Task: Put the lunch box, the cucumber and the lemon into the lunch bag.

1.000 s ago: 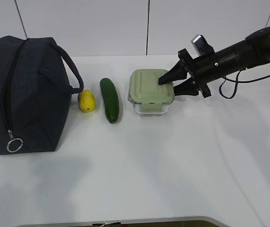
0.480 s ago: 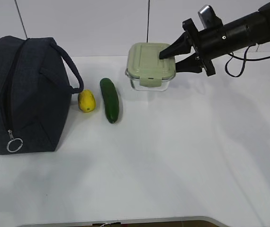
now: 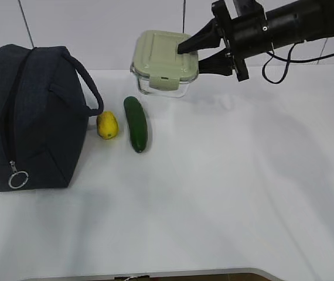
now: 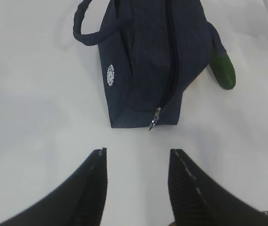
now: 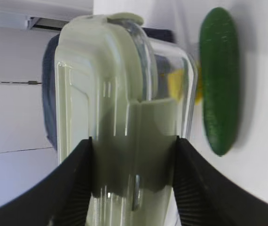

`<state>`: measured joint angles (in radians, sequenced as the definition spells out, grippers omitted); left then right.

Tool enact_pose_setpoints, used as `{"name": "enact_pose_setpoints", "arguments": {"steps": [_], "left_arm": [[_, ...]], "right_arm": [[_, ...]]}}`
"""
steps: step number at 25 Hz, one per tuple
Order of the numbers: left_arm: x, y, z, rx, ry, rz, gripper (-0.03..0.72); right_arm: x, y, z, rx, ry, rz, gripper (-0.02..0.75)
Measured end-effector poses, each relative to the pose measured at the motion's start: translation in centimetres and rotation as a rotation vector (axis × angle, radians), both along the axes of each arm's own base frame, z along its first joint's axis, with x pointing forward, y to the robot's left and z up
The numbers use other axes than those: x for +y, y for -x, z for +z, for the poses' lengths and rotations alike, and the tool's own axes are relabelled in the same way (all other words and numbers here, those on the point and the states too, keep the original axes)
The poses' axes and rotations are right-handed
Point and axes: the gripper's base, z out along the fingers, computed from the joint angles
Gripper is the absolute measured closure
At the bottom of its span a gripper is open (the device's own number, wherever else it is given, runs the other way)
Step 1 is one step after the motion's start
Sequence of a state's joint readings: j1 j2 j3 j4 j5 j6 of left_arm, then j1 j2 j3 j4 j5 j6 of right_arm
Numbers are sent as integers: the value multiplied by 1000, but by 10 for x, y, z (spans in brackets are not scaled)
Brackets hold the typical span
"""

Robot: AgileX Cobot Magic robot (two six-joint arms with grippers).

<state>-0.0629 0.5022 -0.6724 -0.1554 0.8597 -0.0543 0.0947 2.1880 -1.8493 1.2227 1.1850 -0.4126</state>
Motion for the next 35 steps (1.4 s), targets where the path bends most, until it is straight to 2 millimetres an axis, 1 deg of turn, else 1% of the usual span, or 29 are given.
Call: {"name": "enact_pose_setpoints", "arguments": {"steps": [4, 9, 12, 14, 17, 20, 23, 26, 31, 32, 33, 35], "left_arm": [[-2, -41, 9, 76, -1, 5, 377], [-6, -101, 22, 115, -14, 0, 377], [-8, -139, 21, 150, -41, -17, 377], [-10, -162, 17, 185, -54, -27, 377], [-11, -189, 10, 222, -68, -38, 377], [-13, -211, 2, 254, -70, -40, 376], [-14, -227, -6, 283, -69, -43, 376], [-16, -239, -16, 313, -54, -43, 376], [-20, -255, -37, 392, 0, -46, 386], [-21, -257, -41, 403, 5, -47, 407], [-21, -258, -44, 413, 8, -49, 445], [-22, -259, -48, 436, 3, -60, 551]], "right_arm": [[18, 4, 4, 6, -49, 26, 361], [43, 12, 6, 9, -66, 75, 361], [59, 18, 7, 9, -76, 108, 361], [67, 21, 7, 10, -80, 125, 361], [74, 24, 9, 11, -100, 139, 361], [78, 25, 11, 8, -113, 144, 361], [82, 25, 20, -21, -119, 154, 361], [87, 25, 30, -59, -129, 166, 361], [89, 26, 37, -80, -136, 173, 362], [89, 26, 37, -80, -136, 173, 362], [89, 26, 37, -80, -136, 173, 362], [89, 26, 37, -78, -136, 173, 362]]}}
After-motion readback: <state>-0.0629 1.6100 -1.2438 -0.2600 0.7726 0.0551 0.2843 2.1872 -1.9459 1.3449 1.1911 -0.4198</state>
